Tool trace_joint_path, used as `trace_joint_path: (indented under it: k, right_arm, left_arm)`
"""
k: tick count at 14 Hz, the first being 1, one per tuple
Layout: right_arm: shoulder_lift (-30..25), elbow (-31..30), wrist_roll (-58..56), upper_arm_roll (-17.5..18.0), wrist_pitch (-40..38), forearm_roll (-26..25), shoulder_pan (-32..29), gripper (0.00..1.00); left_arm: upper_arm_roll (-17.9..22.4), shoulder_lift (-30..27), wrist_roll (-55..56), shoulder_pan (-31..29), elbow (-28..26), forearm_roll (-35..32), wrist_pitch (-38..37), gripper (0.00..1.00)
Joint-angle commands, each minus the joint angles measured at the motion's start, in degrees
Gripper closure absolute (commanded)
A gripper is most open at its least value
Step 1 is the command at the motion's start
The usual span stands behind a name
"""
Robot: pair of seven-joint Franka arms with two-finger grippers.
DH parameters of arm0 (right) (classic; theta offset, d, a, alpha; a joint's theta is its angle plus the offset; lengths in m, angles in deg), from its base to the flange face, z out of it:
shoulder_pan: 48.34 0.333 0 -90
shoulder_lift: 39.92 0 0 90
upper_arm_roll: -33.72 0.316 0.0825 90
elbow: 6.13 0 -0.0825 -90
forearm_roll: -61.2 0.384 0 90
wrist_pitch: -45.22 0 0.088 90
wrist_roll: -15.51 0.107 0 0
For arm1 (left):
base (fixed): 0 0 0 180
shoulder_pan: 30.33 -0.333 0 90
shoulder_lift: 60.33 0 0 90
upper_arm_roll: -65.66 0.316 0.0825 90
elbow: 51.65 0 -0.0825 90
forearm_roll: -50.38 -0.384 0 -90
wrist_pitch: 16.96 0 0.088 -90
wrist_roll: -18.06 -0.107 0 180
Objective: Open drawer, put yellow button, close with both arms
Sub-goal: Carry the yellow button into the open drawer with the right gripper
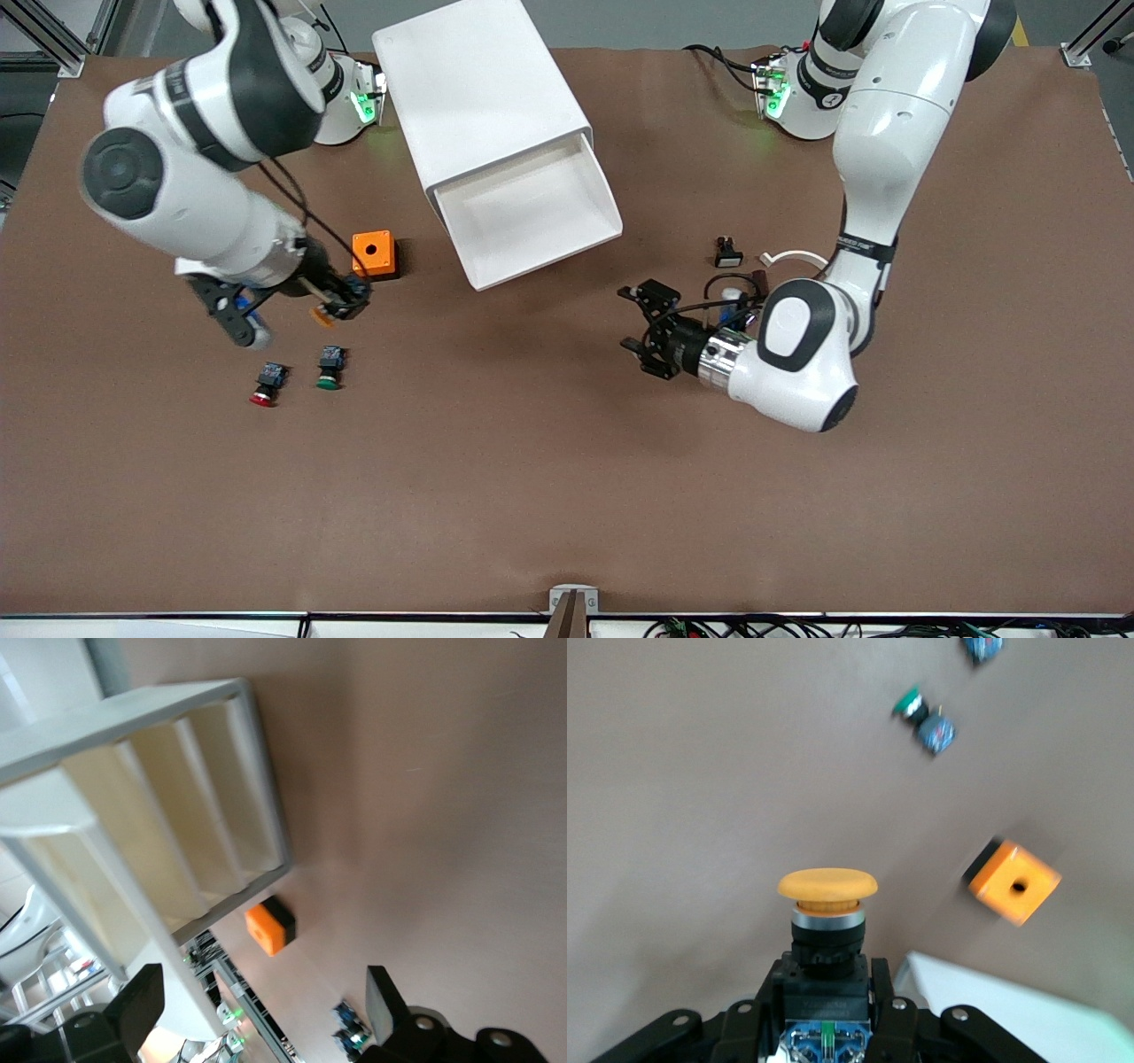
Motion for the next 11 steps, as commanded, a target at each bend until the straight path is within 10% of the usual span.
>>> trace_joint_path:
  k: [1,11]
  right_arm:
    - [-0.4,-1.6,13.5,-1.0,3.2,0.9,6.9,1.00]
    - [2.3,-5.6,45.7,-1.0,13.0,-6.9,25.8,1.00]
  left_arm:
    - [4.3,-1.5,-6.6,0.2,1.0,-2.2,-0.8,0.00]
    - [12.0,-5.1,-19.7,-0.8,2.7,-2.9,1.5,0.00]
